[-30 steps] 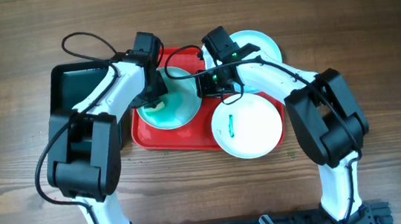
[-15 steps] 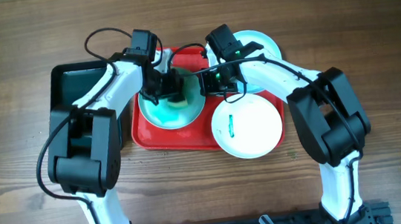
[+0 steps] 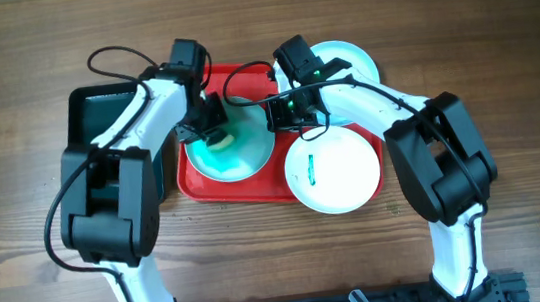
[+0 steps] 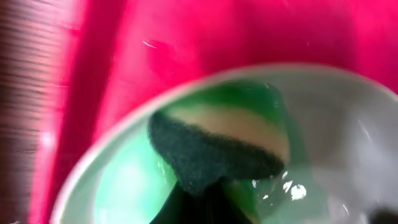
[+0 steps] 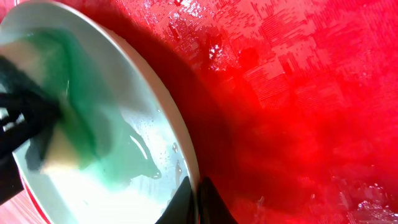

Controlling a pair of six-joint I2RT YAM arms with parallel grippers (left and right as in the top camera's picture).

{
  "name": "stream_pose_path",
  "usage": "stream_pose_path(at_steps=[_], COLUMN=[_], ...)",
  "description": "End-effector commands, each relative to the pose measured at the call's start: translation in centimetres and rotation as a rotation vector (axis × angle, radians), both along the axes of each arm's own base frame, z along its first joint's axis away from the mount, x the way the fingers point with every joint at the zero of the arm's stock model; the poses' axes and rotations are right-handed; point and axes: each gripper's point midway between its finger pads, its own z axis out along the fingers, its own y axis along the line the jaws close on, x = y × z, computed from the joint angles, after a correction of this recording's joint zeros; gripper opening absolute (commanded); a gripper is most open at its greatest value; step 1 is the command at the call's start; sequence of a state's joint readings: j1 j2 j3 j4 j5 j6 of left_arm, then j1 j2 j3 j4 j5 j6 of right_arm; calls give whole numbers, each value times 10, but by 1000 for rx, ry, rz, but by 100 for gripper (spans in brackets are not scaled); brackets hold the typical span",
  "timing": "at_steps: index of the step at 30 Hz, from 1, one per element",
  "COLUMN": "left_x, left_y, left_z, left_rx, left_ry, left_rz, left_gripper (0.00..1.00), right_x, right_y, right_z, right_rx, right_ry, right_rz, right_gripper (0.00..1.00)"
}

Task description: Clean dirty plates on tray and stack at the side

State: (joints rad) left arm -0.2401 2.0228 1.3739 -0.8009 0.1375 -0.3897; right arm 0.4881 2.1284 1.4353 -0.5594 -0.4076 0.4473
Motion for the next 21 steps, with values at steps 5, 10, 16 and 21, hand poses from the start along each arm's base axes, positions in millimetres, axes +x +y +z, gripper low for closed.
stream_pose_path(at_steps=[5, 10, 16, 21], left_x=[-19, 28, 37, 36], left_y=[-58, -2, 34, 43], left_z=[4, -13, 18, 111], left_rx=[-356, -5, 200, 206], left_ry=[14, -111, -133, -141], left_rz=[-280, 23, 129, 89], left_gripper=[4, 4, 4, 4], right_x=[3, 4, 3, 1], right_y=[-4, -4, -4, -5], right_z=[-8, -8, -8, -8], right_rx=[-19, -19, -19, -25], right_ry=[5, 5, 6, 17], right_rz=[-9, -9, -10, -9], right_gripper=[4, 4, 4, 4])
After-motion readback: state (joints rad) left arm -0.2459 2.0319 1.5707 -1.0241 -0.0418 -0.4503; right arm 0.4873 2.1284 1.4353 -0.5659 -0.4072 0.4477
